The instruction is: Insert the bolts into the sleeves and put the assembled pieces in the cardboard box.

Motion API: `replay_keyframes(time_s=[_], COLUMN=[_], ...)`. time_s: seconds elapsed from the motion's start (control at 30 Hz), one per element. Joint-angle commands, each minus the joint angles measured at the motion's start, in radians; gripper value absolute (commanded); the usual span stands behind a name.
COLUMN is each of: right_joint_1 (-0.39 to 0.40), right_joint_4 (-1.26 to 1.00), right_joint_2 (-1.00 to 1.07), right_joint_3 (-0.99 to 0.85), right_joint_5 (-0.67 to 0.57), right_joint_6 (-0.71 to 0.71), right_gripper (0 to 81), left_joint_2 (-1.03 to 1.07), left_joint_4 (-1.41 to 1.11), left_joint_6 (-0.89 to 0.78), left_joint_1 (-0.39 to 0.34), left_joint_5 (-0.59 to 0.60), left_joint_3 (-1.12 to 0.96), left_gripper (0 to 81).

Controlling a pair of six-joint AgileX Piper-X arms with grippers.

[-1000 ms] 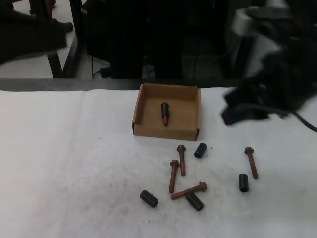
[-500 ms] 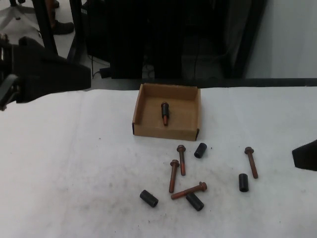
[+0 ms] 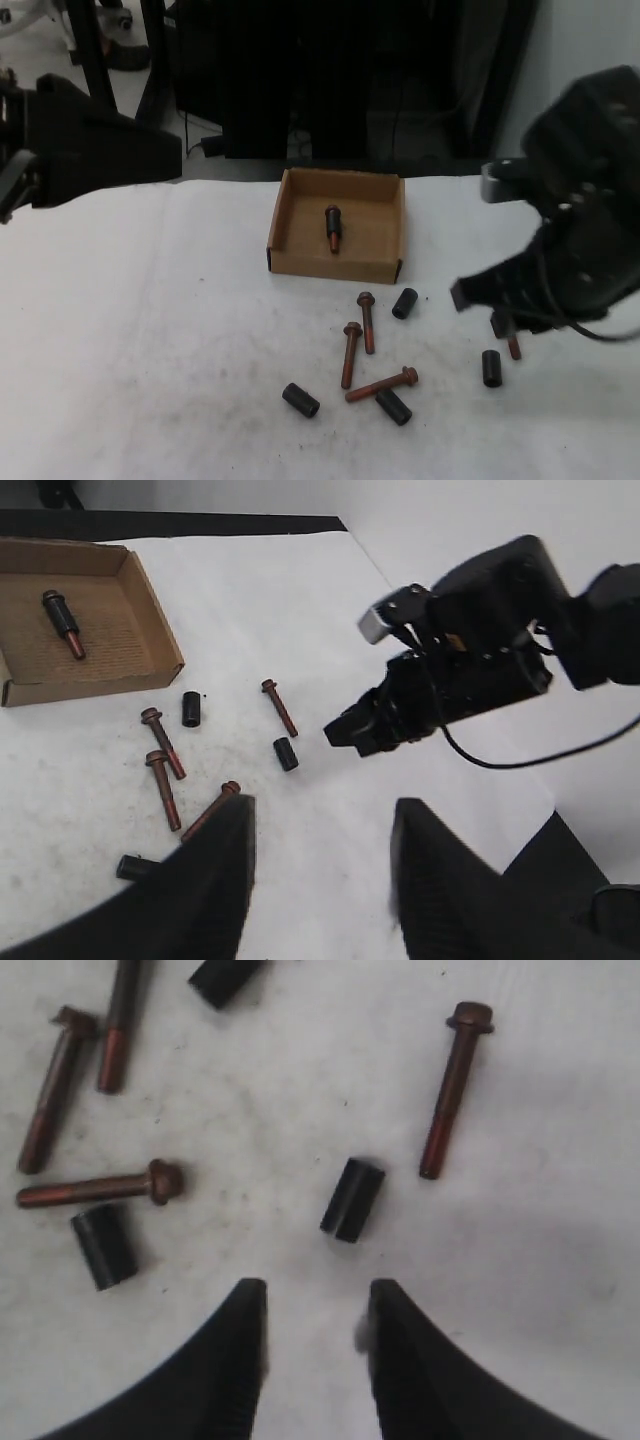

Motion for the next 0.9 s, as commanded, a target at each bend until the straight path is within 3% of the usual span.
replay_keyframes(time_s=[0.0, 0.2, 0.87], right_joint_1=[-0.031, -0.071, -0.128], right_joint_4=[0.029, 0.002, -0.035], right_joint_2=[0.074, 0.180, 0.312], right_joint_3=[-0.087, -0.184, -0.181], right_joint_5=[0.015, 0.043, 0.065], right_joint_6=[0.006, 0.016, 0.031], right_gripper=[32.7, 32.7, 32.7], left_joint_2=[-0.008, -0.008, -0.004], left_joint_4=[-0.003, -0.011, -0.146], left_joint_6=[0.006, 0.022, 0.022], left_joint_1=[-0.006, -0.005, -0.005], left_joint_5=[-0.002, -0.002, -0.002], left_joint_3=[-0.005, -0.005, -0.005], left_gripper=[41.7, 41.7, 41.7])
